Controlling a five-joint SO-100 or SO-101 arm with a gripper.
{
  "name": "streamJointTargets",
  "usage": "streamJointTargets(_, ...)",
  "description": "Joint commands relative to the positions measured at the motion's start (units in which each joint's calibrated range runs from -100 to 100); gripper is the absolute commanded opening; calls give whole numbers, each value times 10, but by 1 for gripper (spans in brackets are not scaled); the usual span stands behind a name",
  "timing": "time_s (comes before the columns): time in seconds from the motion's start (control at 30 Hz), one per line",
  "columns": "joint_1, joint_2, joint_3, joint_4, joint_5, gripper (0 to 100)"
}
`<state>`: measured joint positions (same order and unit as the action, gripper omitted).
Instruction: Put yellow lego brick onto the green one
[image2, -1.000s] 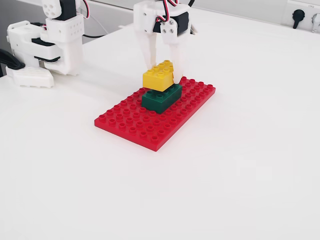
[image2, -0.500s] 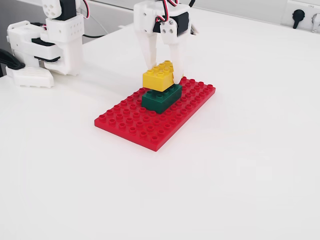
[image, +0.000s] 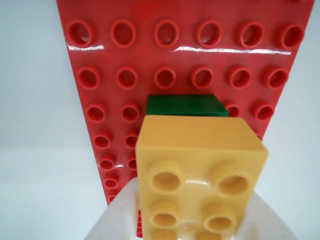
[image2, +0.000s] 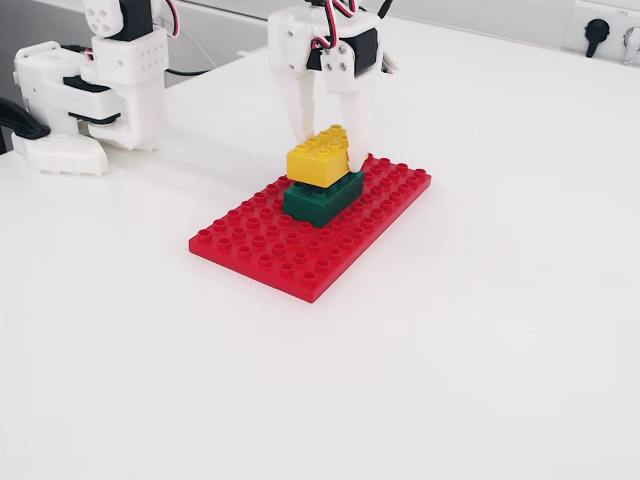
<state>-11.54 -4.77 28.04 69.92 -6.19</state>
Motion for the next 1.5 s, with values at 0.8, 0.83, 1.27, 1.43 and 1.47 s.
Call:
streamJointTargets(0.8,24,-1,20,-28,2,13)
streamJointTargets(0.83,23,-1,19,-27,2,13)
streamJointTargets(1.27,20,-3,20,-25,2,14)
streamJointTargets(1.43,20,-4,18,-22,2,16)
streamJointTargets(1.47,20,-4,20,-22,2,17)
